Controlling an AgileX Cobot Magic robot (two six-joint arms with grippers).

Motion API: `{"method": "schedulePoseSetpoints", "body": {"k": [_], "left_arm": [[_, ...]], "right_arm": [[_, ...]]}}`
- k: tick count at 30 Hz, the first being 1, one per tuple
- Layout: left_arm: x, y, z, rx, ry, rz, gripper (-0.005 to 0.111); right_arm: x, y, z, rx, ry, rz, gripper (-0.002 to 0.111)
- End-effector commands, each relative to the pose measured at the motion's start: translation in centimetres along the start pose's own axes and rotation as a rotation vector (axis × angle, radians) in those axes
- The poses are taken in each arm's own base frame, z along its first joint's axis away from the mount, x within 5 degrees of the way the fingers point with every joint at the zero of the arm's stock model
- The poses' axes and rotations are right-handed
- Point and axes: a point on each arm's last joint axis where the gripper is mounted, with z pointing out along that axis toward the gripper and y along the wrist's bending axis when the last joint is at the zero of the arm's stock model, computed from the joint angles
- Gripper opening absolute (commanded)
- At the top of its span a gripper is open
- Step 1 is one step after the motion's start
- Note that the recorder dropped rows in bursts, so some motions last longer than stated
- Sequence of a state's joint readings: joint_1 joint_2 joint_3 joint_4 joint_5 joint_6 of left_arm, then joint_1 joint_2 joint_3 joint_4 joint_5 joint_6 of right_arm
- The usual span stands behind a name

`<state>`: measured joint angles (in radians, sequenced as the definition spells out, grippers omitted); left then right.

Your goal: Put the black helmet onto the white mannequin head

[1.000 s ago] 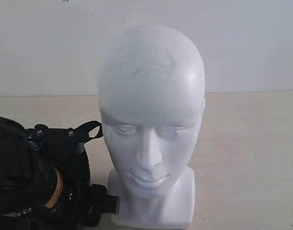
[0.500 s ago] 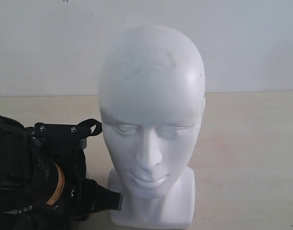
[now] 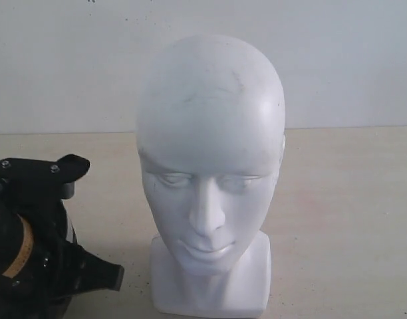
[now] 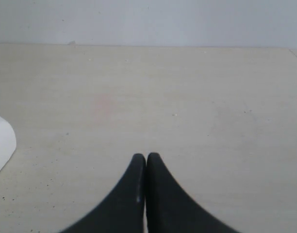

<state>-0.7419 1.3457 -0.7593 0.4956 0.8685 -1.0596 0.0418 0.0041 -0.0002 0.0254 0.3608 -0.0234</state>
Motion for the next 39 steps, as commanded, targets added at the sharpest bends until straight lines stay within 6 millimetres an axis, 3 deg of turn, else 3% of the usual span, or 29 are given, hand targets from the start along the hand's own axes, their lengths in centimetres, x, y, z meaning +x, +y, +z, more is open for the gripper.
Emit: {"method": "schedulePoseSetpoints", "body": {"k": [1,12,27,39], "left_arm": [[-0.7,1.9,-3.3,0.039,-0.141,0.009,0.004],[-1.1,5.0,-9.4,0.218,-0.47,0.022,0.004],[-2.4,4.9,-11.8,0.258,-0.777,0.251,0.004],[-3.0,4.9,-12.5,0.236,-0.88,0.31,0.004]], "right_arm": [[0.0,0.0,0.0,0.004,-0.006,-0.008,0.0],[0.0,0.0,0.0,0.004,-0.006,-0.008,0.0],[0.0,0.0,0.0,0.004,-0.006,-0.008,0.0],[0.0,0.0,0.0,0.004,-0.006,-0.008,0.0]]}}
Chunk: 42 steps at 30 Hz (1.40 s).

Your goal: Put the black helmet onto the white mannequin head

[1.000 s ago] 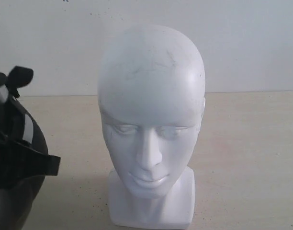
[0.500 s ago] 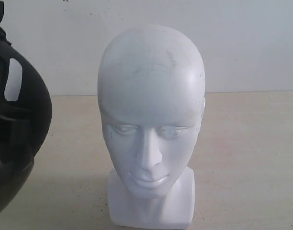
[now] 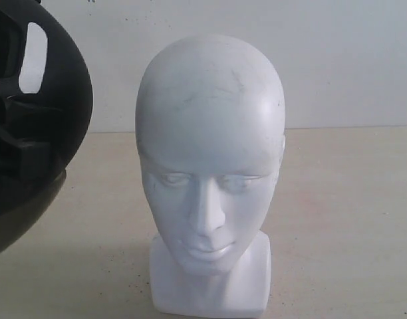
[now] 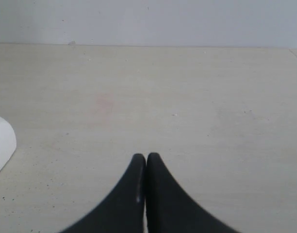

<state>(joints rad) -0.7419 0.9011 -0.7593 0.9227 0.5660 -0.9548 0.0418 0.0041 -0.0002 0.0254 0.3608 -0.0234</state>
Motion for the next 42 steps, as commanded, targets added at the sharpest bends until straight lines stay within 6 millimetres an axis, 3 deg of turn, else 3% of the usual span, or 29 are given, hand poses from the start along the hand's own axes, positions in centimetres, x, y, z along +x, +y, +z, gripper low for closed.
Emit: {"method": "schedulePoseSetpoints", "body": {"k": [1,13,22,28,33,42], "left_arm": [[-1.1,0.2,-0.3,-0.01,-0.112,0.101,0.004],[-3.1,0.2,-1.0,-0.017,-0.215,0.213,0.004],[-6.1,-0.3,-4.6,0.139,-0.347,0.387,0.004],[-7.2,-0.5,-6.8,0.225,-0.513,0.381,0.004],[-8.6,-0.8,-9.6,0.315,-0.773,0.359,0.004],[-9.4,0.1,-12.5,0.293,-0.976,0.354,0.004]], "right_arm": [[0.0,0.0,0.0,0.004,-0.006,-0.008,0.0],[0.0,0.0,0.0,0.004,-0.006,-0.008,0.0],[0.0,0.0,0.0,0.004,-0.006,-0.008,0.0],[0.0,0.0,0.0,0.004,-0.006,-0.008,0.0],[0.0,0.0,0.0,0.004,-0.006,-0.008,0.0],[0.0,0.0,0.0,0.004,-0.006,-0.008,0.0]]}}
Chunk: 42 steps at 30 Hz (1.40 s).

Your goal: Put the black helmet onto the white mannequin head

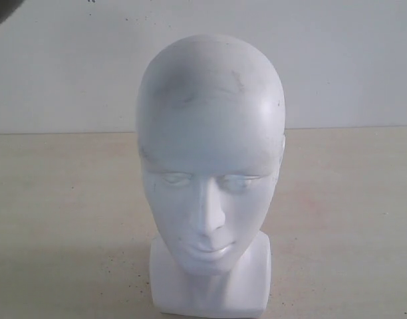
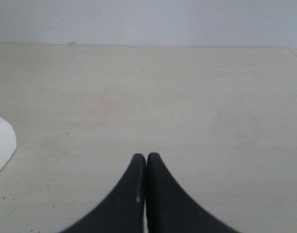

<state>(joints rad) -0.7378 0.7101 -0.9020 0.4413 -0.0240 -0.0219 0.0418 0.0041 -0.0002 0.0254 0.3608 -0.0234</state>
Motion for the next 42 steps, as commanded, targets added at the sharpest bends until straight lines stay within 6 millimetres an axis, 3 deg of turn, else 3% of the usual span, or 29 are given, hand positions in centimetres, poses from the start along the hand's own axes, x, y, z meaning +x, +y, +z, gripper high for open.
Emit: {"method": "schedulePoseSetpoints", "body": {"k": [1,6,9,11,22,29,37,42], "left_arm": [[-2.9,1.0,-1.7,-0.061,-0.2,0.064,0.004],[-3.1,2.6,-3.0,-0.231,-0.275,0.018,0.004],[-1.5,3.5,-3.8,-0.42,-0.419,-0.118,0.004],[-0.3,3.3,-4.0,-0.448,-0.449,-0.154,0.004],[2.2,2.6,-5.9,-0.422,-0.784,-0.564,0.004],[2.8,3.1,-6.1,-0.409,-0.837,-0.805,0.004],[5.3,1.1,-6.7,-0.287,-0.851,-0.853,0.004],[5.4,0.6,-6.9,-0.242,-0.84,-0.838,0.004]], "right_arm": [[0.0,0.0,0.0,0.004,-0.006,-0.008,0.0],[0.0,0.0,0.0,0.004,-0.006,-0.008,0.0],[0.0,0.0,0.0,0.004,-0.006,-0.008,0.0],[0.0,0.0,0.0,0.004,-0.006,-0.008,0.0],[0.0,0.0,0.0,0.004,-0.008,-0.008,0.0],[0.0,0.0,0.0,0.004,-0.008,-0.008,0.0],[0.0,0.0,0.0,0.004,-0.008,-0.008,0.0],[0.0,0.0,0.0,0.004,-0.008,-0.008,0.0]]}}
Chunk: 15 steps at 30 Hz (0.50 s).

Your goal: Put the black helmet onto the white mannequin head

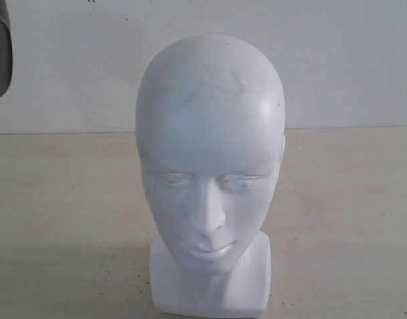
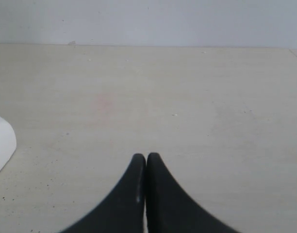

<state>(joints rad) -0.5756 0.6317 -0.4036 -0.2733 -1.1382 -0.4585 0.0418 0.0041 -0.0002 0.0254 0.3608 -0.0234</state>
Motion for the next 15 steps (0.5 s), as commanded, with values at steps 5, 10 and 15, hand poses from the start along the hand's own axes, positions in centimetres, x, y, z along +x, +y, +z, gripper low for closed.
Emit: {"method": "schedulePoseSetpoints", "body": {"k": [5,10,15], "left_arm": [[-0.6,-2.6,0.3,0.239,-0.01,-0.042,0.004],[-0.9,-4.1,0.9,0.347,0.007,-0.045,0.004],[-1.1,-4.4,1.2,0.366,0.018,-0.128,0.004]], "right_arm": [[0.0,0.0,0.0,0.004,-0.008,-0.008,0.0],[0.0,0.0,0.0,0.004,-0.008,-0.008,0.0],[0.0,0.0,0.0,0.004,-0.008,-0.008,0.0]]}}
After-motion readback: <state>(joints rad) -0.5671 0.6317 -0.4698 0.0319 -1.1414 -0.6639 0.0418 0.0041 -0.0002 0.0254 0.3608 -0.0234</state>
